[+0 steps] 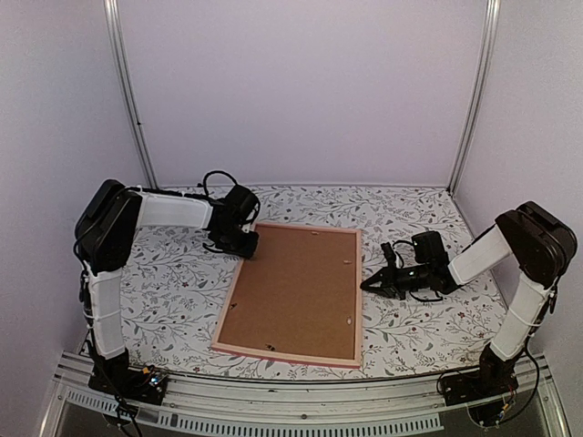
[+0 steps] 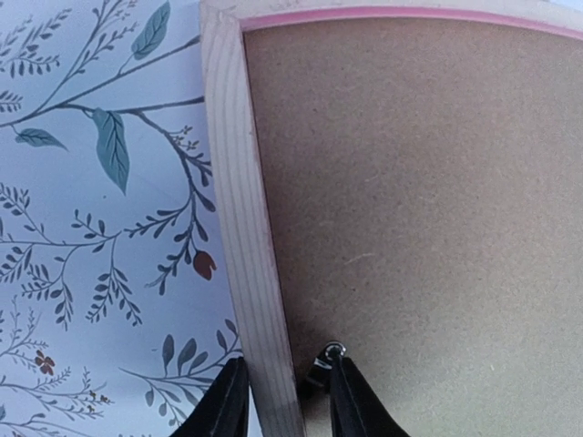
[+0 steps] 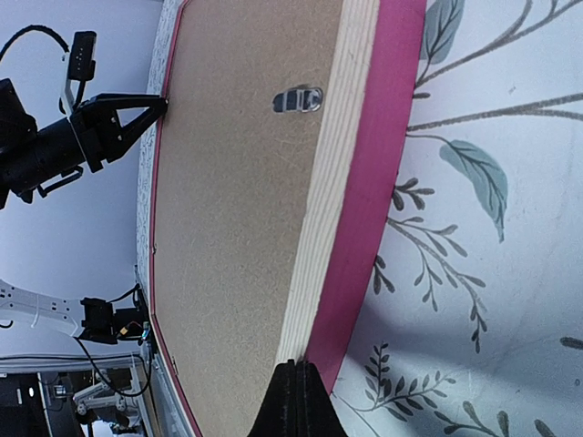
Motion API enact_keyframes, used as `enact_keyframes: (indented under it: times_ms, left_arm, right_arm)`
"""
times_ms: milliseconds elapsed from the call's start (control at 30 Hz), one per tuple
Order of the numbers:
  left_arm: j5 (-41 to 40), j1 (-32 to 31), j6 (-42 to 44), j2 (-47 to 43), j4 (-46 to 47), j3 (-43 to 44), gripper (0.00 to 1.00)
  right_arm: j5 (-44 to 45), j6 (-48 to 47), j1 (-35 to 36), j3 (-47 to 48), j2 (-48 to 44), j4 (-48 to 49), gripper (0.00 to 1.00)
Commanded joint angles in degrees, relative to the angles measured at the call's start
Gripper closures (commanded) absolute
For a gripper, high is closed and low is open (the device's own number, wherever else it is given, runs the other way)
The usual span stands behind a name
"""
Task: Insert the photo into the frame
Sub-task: Press the fastener onto the backboard.
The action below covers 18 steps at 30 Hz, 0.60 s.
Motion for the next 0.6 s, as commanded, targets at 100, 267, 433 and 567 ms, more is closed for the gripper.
enact_keyframes:
  times_ms: [100,267,433,567]
  left_arm:
    - [-0.5,0.57,-1.85,0.22,-2.38,-3.99,0.73]
    - [0.62,0.37,-2.43,0.79,-2.24,-5.26,0.74]
    - [-2.24,0.0,-0.5,0.2,-2.41,-7.08,0.79]
    - [-3.52,-0.43,2.46,0.62,-2.68,-7.62,0.87]
  right_arm:
    - [4.44,-1.1,0.7,-1.43,3.89,-8.54,1.0]
    - [4.64,-1.12,0.73,-1.51,3.72,-8.78,1.0]
    - [5.05,-1.42,0.69,-1.19,3.28,-9.69,1.0]
    - [5.26,-1.9,0.69,-0.69,3.08,-10.62,1.0]
